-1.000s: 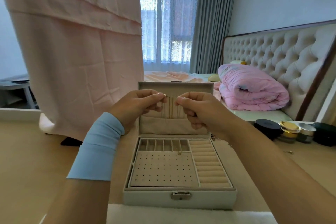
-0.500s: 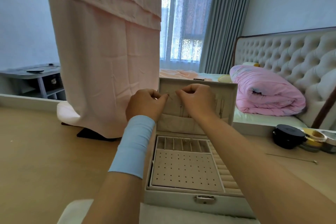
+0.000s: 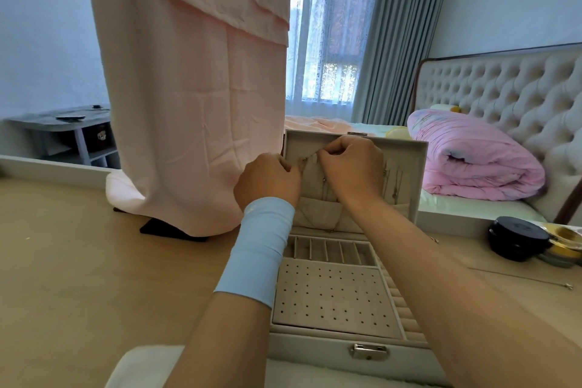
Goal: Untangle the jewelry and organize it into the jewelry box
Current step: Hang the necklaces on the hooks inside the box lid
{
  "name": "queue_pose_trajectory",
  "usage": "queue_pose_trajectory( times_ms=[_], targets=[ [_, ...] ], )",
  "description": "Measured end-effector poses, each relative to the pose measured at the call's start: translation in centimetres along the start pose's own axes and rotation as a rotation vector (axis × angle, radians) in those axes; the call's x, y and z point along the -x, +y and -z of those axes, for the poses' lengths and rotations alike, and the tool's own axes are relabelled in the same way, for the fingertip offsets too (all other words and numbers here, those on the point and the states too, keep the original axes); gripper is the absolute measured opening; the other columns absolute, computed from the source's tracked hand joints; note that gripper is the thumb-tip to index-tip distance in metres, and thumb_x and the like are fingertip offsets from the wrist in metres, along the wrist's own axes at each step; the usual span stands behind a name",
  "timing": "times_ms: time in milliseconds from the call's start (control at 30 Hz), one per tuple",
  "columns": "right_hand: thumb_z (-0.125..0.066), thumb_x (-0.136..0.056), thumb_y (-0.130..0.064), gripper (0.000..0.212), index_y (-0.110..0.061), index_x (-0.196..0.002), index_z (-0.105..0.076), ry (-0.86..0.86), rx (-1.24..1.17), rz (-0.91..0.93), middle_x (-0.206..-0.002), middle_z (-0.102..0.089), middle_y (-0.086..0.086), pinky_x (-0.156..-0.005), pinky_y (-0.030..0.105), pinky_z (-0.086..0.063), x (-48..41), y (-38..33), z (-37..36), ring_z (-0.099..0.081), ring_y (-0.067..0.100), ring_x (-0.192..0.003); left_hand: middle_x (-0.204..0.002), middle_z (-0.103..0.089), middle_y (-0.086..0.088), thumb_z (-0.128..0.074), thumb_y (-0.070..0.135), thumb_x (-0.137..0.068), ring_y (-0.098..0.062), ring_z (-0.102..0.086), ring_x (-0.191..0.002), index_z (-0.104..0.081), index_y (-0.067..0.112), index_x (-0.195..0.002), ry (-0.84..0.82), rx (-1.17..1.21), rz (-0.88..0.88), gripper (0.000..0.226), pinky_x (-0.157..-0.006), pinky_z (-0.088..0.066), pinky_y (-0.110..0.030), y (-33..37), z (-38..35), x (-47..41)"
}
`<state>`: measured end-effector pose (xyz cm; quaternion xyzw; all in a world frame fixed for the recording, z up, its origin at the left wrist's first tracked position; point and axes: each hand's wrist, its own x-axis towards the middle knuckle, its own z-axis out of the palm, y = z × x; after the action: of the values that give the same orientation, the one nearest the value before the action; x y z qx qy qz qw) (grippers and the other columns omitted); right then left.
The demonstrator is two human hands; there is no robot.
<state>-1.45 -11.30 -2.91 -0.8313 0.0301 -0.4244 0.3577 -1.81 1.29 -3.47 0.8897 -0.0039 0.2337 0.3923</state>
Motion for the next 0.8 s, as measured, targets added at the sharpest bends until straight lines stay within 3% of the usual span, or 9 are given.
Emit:
queue_pose_trajectory(
  times_ms=[200,333,400,500,600,667,733,800],
  targets=[
    [-0.07,-0.085,-0.014,0.011,-0.02,-0.078,-0.077,-0.184,0.089,-0.01,-0.078,-0.07,-0.008,-0.064,0.017,-0.045,0.8,1.0,0.6,-0.063,0.006,-0.077,-0.069,-0.06,0.002,-0.056,0.037,-0.089,-0.013,-0.051,-0.061,-0.065,0.019,-0.076,-0.166,-0.076,-0.011,0.023,-0.051,-0.032,-0.023,-0.3,0.2,0.0],
    [-0.065,-0.091,-0.022,0.022,-0.01,-0.075,-0.074,-0.386,0.002,-0.227,-0.069,-0.07,0.003,-0.061,0.03,-0.05,1.9,1.0,1.1,-0.061,0.012,-0.062,-0.065,-0.056,-0.002,-0.06,0.039,-0.085,-0.02,-0.05,-0.063,-0.054,0.014,-0.064,-0.351,-0.039,-0.102,0.034,-0.061,-0.041,-0.027,-0.5,0.7,-0.3],
    [-0.058,-0.099,-0.033,0.031,-0.009,-0.086,-0.073,-0.508,-0.108,-0.39,-0.073,-0.071,0.01,-0.055,0.031,-0.053,2.7,0.1,2.1,-0.061,0.017,-0.054,-0.064,-0.053,-0.004,-0.063,0.041,-0.082,-0.019,-0.045,-0.061,-0.055,0.012,-0.065,-0.483,-0.014,-0.163,0.034,-0.062,-0.041,-0.03,-0.5,1.1,-0.3],
    [-0.053,-0.102,-0.04,0.032,-0.014,-0.101,-0.072,-0.656,-0.324,-0.575,-0.09,-0.075,0.011,-0.069,0.037,-0.062,3.9,-0.5,3.0,-0.072,0.024,-0.075,-0.064,-0.054,-0.003,-0.068,0.037,-0.083,-0.016,-0.046,-0.059,-0.061,0.011,-0.071,-0.614,0.035,-0.201,0.029,-0.059,-0.043,-0.025,-0.2,1.8,0.1],
    [-0.055,-0.103,-0.03,0.026,-0.014,-0.101,-0.075,-0.656,-0.503,-0.593,-0.096,-0.077,0.011,-0.087,0.046,-0.061,4.2,-0.3,3.4,-0.075,0.026,-0.091,-0.081,-0.07,-0.005,-0.068,0.028,-0.086,-0.015,-0.06,-0.07,-0.072,0.015,-0.085,-0.722,0.039,-0.2,0.014,-0.06,-0.047,-0.023,-0.1,2.7,0.4],
    [-0.057,-0.102,-0.027,0.022,-0.016,-0.103,-0.075,-0.627,-0.485,-0.55,-0.093,-0.079,0.003,-0.086,0.039,-0.061,3.9,-0.3,4.0,-0.075,0.02,-0.09,-0.092,-0.073,-0.001,-0.066,0.026,-0.09,-0.015,-0.068,-0.079,-0.072,0.022,-0.092,-0.731,0.05,-0.173,0.007,-0.059,-0.049,-0.021,-0.2,3.3,0.4],
    [-0.057,-0.101,-0.027,0.021,-0.017,-0.105,-0.075,-0.607,-0.39,-0.463,-0.092,-0.078,-0.003,-0.07,0.021,-0.056,3.6,-0.4,5.0,-0.072,0.013,-0.088,-0.096,-0.071,0.003,-0.064,0.024,-0.092,-0.015,-0.071,-0.081,-0.068,0.024,-0.098,-0.664,0.079,-0.149,0.007,-0.056,-0.05,-0.019,-0.2,3.4,0.2],
    [-0.059,-0.1,-0.027,0.02,-0.019,-0.102,-0.076,-0.593,-0.343,-0.381,-0.094,-0.077,-0.005,-0.073,0.02,-0.051,3.2,-0.3,5.8,-0.069,0.011,-0.092,-0.101,-0.068,0.004,-0.063,0.024,-0.093,-0.015,-0.072,-0.078,-0.065,0.023,-0.108,-0.597,0.12,-0.138,0.015,-0.056,-0.05,-0.021,0.0,3.1,0.4]
  ],
)
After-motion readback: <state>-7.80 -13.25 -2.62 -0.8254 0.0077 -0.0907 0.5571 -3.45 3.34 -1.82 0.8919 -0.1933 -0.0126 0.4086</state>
